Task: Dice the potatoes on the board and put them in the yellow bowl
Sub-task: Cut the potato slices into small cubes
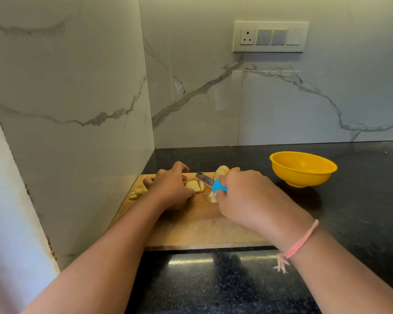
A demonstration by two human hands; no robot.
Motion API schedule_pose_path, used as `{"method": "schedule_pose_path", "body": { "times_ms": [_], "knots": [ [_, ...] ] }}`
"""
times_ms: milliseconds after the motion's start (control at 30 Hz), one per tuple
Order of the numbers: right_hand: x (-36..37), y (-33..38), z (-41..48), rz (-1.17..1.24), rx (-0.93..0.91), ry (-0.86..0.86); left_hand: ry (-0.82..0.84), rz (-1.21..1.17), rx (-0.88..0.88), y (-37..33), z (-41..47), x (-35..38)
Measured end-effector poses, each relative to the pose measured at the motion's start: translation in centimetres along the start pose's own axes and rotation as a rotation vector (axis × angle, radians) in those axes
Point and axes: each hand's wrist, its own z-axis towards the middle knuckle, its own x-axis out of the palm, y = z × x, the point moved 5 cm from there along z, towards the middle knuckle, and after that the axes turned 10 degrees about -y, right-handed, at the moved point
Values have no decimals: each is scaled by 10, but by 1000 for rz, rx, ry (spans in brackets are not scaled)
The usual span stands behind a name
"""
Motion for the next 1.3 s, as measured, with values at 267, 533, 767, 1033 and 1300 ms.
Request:
{"method": "schedule_pose_path", "body": {
  "times_ms": [267,533,767,1033,1300],
  "knots": [
    [23,11,19,-59,28,71,-40,-36,-8,1,1,1],
    [1,29,28,-17,-70,211,-27,-7,-51,4,6,3],
    [8,29,16,-78,-76,210,-51,-23,-46,6,7,3],
    [10,14,-11,-121,-114,161,-34,-42,-57,8,6,1],
    [-2,8,-12,-61,-56,122,-41,-79,-61,13,8,3]
  ]
}}
